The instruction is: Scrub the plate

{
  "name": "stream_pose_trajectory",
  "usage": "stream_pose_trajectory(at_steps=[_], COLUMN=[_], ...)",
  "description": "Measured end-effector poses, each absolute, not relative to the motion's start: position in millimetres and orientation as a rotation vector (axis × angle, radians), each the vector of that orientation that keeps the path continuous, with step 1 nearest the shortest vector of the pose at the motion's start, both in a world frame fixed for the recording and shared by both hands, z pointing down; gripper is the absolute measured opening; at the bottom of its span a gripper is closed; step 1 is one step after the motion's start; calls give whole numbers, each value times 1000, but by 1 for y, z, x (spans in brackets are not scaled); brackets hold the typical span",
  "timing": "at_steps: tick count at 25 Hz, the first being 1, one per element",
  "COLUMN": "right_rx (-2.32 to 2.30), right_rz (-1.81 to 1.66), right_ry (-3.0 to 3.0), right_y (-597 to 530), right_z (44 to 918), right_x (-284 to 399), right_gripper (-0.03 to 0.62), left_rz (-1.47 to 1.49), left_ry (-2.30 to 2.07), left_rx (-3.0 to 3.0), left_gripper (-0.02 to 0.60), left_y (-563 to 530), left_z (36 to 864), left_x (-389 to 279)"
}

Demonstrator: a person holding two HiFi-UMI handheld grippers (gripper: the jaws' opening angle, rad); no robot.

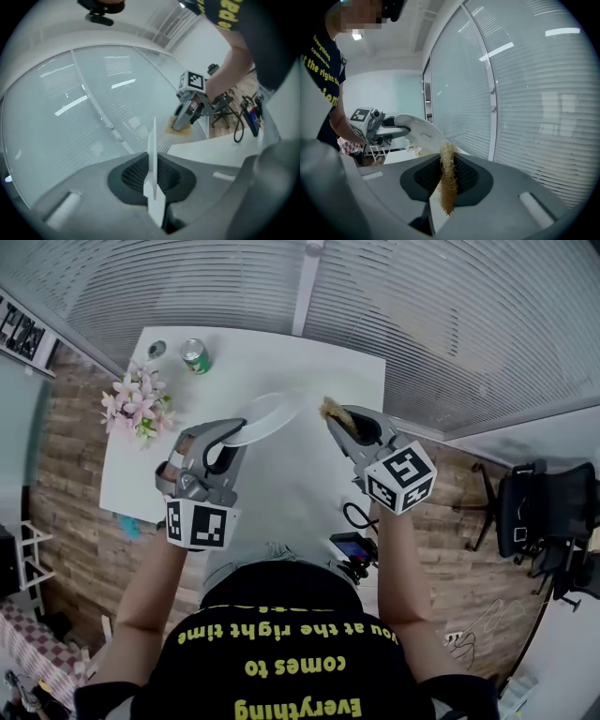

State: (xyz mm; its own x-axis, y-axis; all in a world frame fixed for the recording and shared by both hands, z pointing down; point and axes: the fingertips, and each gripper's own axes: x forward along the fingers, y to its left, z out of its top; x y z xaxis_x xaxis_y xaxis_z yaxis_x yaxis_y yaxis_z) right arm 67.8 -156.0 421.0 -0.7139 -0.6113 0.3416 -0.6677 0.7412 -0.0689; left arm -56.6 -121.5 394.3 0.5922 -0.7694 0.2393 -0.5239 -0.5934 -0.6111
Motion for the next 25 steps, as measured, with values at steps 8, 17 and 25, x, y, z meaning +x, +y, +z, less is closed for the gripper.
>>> stream_pose_trajectory(at_steps=[8, 17, 25], right_rx=[1181, 1360, 1422], right_rz=[126, 0, -44], right_ry=[-2687, -2715, -2722], right_y=[-158, -153, -150], right_z=[393, 361, 351], right_x=[79, 93, 98], right_gripper=[57, 57, 57], left_rz=[-361, -241, -220], left_ry=[1417, 1600, 1609], left_rx=[-2615, -2595, -2584], left_gripper=[20, 20, 20], left_y=[-154, -161, -159], left_z=[379, 370, 367], left_x=[-89, -115, -114])
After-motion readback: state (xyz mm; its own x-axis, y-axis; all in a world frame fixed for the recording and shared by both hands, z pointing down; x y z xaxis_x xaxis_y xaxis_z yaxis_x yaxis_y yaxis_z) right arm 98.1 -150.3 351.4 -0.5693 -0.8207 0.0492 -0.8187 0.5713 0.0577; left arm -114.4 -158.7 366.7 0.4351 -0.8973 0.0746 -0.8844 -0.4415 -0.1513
